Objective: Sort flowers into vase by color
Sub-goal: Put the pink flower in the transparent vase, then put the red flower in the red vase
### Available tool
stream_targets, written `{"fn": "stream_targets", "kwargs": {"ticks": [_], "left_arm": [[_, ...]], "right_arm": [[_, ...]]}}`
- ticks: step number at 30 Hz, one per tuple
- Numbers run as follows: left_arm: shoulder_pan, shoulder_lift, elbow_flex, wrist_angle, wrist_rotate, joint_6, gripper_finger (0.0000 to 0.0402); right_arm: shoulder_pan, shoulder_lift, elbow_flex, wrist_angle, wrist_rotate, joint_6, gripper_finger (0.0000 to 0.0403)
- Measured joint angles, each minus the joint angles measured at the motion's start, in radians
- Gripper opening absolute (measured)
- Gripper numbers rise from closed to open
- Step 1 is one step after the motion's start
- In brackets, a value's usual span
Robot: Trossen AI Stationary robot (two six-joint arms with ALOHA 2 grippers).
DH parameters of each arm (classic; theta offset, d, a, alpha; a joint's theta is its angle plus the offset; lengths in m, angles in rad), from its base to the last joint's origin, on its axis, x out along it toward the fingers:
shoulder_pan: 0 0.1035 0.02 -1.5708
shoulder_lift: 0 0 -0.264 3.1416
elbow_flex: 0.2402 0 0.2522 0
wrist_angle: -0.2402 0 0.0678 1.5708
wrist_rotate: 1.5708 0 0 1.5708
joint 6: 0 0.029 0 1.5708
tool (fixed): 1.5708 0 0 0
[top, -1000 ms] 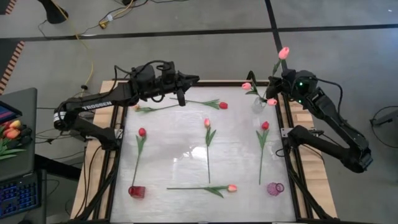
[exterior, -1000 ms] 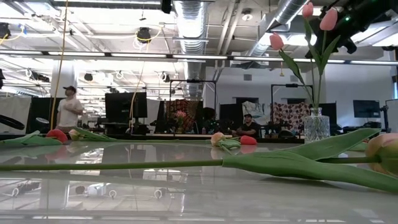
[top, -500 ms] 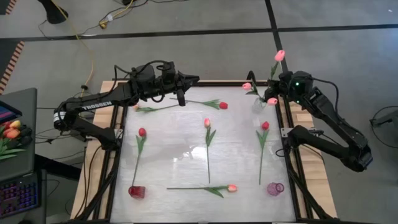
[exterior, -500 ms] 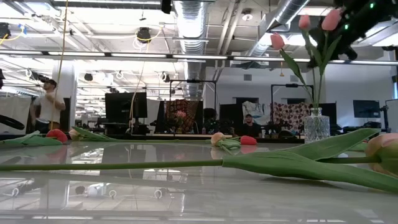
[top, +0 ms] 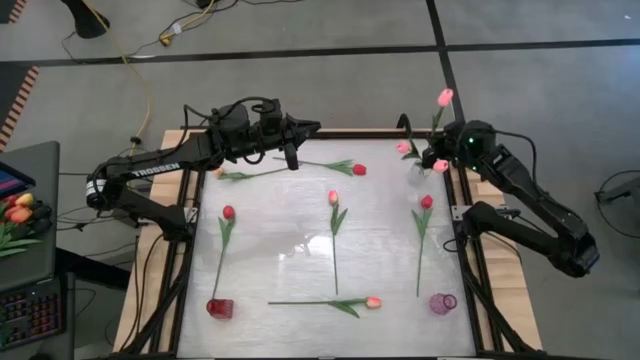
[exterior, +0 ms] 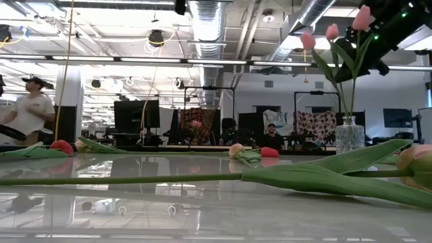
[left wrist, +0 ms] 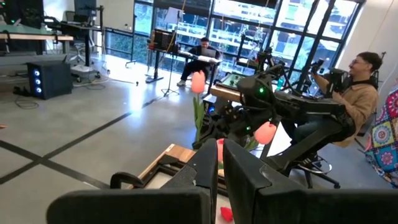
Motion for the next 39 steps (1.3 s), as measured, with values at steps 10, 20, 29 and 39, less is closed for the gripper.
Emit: {"fn": "stream_targets", "kwargs": {"ticks": [10, 20, 29, 39], "left_arm": [[0.000, 0.000, 0.000, 0.001, 0.000, 0.018, 0.0012], [0.000, 0.000, 0.000, -0.013, 0.026, 0.033, 0.0012], [0.000, 0.000, 0.000, -0.028, 0.027, 0.061, 0.0012], [0.000, 0.001, 0.000, -0.044, 0.026, 0.077, 0.0012]], "right_arm": [[0.000, -0.001, 0.021, -0.038, -0.001, -0.023, 0.0094], [-0.001, 0.000, 0.127, -0.207, -0.001, -0.095, 0.0161], [-0.001, 0.021, 0.246, -0.405, 0.011, -0.181, 0.0191], [-0.001, 0.047, 0.402, -0.414, 0.048, -0.190, 0.0192]]}}
